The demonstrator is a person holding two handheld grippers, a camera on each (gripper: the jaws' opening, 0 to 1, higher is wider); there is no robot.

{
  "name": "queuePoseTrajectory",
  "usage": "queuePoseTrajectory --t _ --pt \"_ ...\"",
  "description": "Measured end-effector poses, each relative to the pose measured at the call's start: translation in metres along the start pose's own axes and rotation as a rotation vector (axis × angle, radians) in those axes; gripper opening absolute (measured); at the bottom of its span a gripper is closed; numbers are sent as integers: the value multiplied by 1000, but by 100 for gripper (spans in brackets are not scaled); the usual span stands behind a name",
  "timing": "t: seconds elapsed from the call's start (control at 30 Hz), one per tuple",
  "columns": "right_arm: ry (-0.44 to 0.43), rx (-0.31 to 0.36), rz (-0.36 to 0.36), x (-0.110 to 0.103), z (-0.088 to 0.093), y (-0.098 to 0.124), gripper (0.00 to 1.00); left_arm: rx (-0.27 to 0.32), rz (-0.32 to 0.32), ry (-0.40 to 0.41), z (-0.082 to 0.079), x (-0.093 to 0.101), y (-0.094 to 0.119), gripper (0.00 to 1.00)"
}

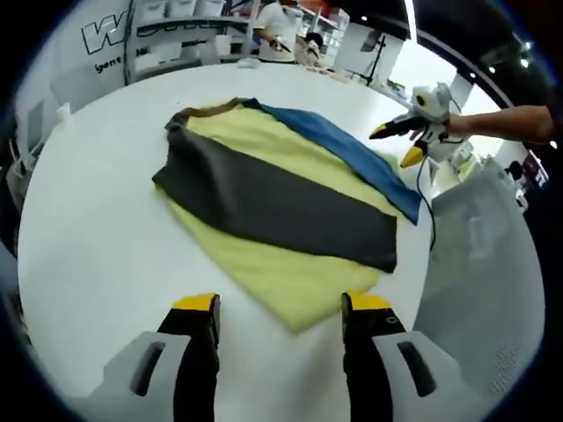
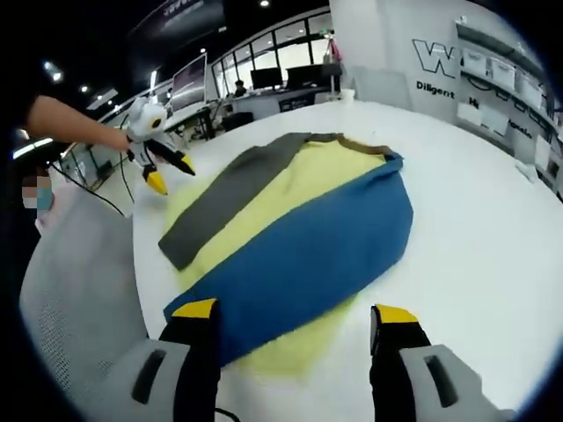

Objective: Fold the garment on the visible template until the final outline fits inside the template.

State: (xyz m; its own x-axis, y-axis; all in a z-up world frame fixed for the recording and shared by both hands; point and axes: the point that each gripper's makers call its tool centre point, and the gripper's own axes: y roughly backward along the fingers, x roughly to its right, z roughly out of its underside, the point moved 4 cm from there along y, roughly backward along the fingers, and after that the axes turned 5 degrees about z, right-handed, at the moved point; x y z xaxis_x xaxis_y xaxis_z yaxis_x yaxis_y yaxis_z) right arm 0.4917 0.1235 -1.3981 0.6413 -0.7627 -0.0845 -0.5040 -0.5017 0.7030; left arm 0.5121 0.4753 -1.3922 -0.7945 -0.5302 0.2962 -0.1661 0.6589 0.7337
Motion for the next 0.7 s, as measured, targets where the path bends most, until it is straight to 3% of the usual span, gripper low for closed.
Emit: queuePoseTrajectory --t 0.2,0.37,0.6,0.7 --pt "-22 -23 -19 -8 15 6 62 -25 45 44 16 12 -3 46" --pt "-29 -31 -34 -16 21 7 51 -1 57 56 15 17 -4 41" --pt "-24 -54 -44 -26 29 9 43 19 76 11 21 28 -5 33" --pt "-12 -77 -51 -28 35 12 33 19 77 -30 24 28 0 22"
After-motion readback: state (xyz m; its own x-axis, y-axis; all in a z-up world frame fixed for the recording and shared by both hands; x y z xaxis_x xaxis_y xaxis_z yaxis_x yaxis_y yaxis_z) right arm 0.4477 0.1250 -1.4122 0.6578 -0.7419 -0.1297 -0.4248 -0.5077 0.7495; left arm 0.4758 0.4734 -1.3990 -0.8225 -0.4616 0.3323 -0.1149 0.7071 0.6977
